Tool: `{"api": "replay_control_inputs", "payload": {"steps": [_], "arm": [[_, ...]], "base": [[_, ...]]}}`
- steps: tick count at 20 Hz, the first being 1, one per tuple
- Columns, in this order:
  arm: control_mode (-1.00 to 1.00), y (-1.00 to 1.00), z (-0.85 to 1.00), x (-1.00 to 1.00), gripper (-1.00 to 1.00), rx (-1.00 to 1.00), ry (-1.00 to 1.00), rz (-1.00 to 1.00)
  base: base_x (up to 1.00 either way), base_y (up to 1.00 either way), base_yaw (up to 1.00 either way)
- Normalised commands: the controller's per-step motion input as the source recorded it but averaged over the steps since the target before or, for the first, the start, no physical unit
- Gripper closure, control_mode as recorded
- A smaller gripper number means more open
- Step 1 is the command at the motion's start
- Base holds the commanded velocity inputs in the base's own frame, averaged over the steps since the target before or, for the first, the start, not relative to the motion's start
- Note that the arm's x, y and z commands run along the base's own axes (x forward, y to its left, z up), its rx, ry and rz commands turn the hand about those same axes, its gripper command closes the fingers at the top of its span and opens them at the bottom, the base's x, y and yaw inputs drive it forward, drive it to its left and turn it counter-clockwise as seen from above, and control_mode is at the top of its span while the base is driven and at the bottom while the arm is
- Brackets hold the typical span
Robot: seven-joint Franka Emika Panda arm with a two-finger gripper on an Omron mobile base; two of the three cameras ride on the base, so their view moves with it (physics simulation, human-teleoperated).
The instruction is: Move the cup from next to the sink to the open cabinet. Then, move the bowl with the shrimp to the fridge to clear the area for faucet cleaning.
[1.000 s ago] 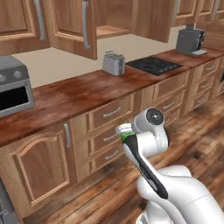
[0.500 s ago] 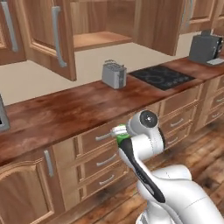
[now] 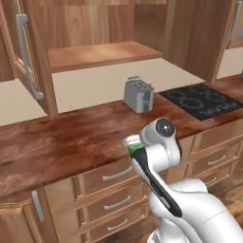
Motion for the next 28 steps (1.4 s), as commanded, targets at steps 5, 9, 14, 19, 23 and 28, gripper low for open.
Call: {"api": "replay_control_inputs", "payload": {"steps": [5, 9, 14, 19, 23, 28], "arm": [[1.00, 0.00, 0.00, 0.00, 1.00, 0.00, 0.00, 0.00], [1.00, 0.00, 0.00, 0.00, 1.00, 0.00, 0.00, 0.00], [-1.00, -0.11, 0.80, 0.04, 1.00, 0.16, 0.00, -0.01], [-1.00, -0.04, 1.00, -0.29, 1.00, 0.21, -0.05, -0.21], [-1.00, -0.25, 1.00, -0.60, 1.00, 0.27, -0.10, -0.33], [-1.00, -0.22, 1.00, -0.37, 1.00, 0.17, -0.07, -0.29]], "base": [[0.90, -0.04, 0.38], [0.80, -0.01, 0.29], [0.09, -0.01, 0.03], [0.00, 0.00, 0.00], [0.00, 0.00, 0.00], [0.00, 0.00, 0.00]]}}
